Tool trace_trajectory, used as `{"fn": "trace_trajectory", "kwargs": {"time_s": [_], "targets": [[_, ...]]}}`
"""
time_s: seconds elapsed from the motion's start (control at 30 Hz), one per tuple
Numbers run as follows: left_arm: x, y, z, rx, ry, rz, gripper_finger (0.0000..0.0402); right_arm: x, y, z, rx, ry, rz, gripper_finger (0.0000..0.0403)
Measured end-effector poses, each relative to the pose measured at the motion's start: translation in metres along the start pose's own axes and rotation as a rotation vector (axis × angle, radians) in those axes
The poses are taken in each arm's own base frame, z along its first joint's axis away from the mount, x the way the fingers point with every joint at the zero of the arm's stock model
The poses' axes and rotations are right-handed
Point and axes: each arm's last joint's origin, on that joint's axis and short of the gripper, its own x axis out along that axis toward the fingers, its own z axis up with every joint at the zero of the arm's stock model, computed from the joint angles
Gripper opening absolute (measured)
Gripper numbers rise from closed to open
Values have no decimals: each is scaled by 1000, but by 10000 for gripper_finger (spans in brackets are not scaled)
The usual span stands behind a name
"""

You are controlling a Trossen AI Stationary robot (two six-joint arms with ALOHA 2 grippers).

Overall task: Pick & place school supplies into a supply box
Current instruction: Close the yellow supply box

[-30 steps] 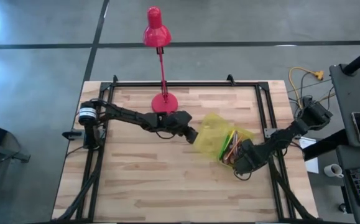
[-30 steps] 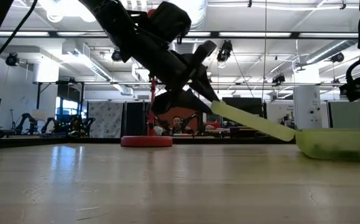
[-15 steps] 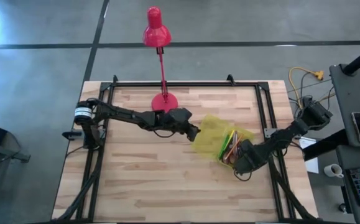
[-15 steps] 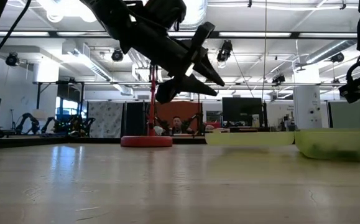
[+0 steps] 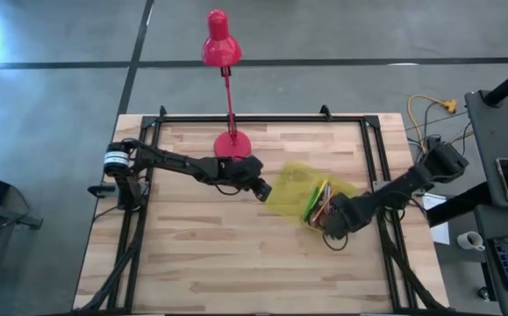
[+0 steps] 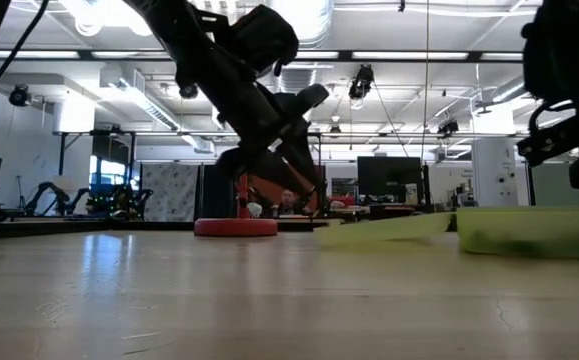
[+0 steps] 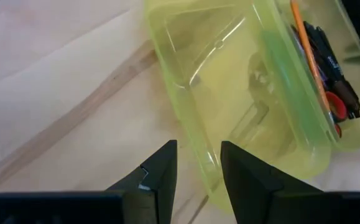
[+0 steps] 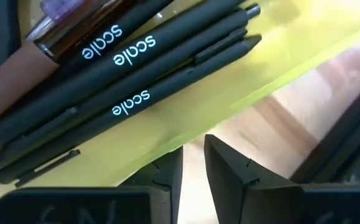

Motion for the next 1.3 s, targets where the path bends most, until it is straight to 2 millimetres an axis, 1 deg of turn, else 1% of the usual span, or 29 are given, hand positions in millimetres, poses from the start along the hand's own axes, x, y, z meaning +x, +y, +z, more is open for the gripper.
{"fn": "trace_trajectory", "kwargs": {"time_s": [0.17, 0.3, 0.37, 0.5, 0.6, 0.77, 0.9, 1.0, 1.1, 1.17, 1.3], "targets": [[0, 6, -4, -1, 6, 22, 108, -5, 6, 10, -85, -64, 45, 59], [2, 15, -11, -18, 19, 103, 108, -12, 11, 16, -160, -141, 62, 59], [3, 20, -16, -20, 31, 121, 108, -17, 15, 18, -233, -195, 74, 59], [6, 27, -24, -34, 30, 122, 108, -26, 25, 23, -439, -302, 118, 59], [7, 32, -29, -62, 31, 121, 108, -32, 31, 26, -521, -352, 142, 59], [6, 29, -31, -94, 7, 84, 108, -32, 28, 25, -479, -341, 119, 59], [-2, 17, -17, -90, -92, -16, 108, -31, 27, 25, -419, -326, 122, 59], [-4, 9, -7, -10, -174, -41, 108, -31, 27, 25, -383, -321, 129, 59], [9, 18, -5, 23, -172, 15, 108, -31, 27, 25, -365, -319, 132, 59], [19, 28, -11, 11, -135, 55, 108, -32, 27, 25, -363, -319, 134, 59], [31, 31, -17, 23, -109, 68, 108, -35, 28, 25, -362, -325, 145, 59]]}}
